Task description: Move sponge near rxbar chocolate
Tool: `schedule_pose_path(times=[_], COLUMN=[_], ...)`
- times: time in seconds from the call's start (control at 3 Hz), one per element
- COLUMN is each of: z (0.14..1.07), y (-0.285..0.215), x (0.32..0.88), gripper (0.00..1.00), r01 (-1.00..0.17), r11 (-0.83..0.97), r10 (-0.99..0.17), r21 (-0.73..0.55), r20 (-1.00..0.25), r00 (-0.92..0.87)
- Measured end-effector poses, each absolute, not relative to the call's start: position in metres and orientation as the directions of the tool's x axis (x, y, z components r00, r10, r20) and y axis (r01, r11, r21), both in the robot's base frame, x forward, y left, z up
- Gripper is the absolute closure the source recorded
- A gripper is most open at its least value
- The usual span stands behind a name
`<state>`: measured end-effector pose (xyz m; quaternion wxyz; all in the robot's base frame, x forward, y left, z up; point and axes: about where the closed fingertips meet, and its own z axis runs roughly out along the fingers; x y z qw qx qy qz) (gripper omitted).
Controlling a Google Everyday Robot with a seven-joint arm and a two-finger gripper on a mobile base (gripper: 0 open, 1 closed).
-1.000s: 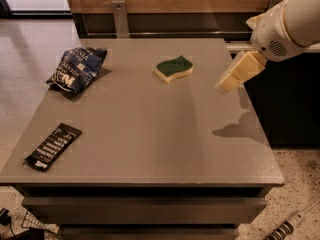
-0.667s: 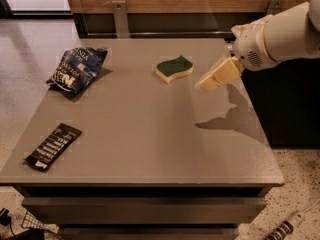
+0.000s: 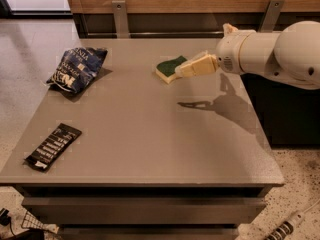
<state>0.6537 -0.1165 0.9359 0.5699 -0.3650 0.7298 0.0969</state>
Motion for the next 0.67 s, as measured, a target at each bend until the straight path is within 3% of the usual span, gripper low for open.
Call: schedule_pose_path(times=[0.67], z=[0.924], y=[-0.114], x=[0.666], gripper=[0.00], r01=[-0.658], r11=[0.716], r10=[-0.383], r21=[-0.233], r20=[-0.919], r00=[-0.092])
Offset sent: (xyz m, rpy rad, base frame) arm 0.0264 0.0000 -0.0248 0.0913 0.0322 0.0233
